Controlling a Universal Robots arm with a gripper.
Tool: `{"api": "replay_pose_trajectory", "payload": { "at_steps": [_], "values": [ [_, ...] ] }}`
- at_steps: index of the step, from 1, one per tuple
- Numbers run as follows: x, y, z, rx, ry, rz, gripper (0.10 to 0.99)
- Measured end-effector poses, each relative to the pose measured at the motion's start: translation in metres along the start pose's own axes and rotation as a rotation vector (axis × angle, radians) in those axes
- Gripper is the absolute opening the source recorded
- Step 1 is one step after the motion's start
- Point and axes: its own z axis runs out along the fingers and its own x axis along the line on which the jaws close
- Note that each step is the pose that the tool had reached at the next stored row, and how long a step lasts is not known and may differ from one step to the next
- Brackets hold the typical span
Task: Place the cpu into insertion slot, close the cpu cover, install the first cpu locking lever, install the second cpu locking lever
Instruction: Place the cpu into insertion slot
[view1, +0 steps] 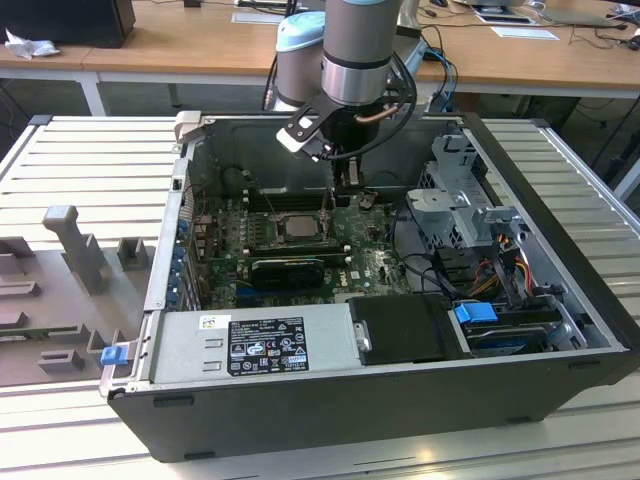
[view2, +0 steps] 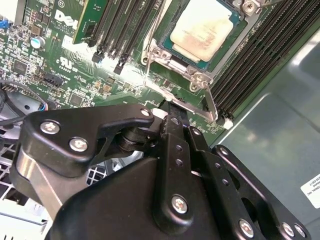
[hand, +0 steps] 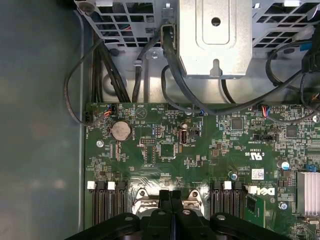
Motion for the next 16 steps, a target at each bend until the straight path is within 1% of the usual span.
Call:
{"api": "replay_pose_trajectory", "payload": {
  "at_steps": [16],
  "values": [
    [0.0000, -0.0053, -0.0002, 0.000, -0.0001, 0.000, 0.106]
  ]
}}
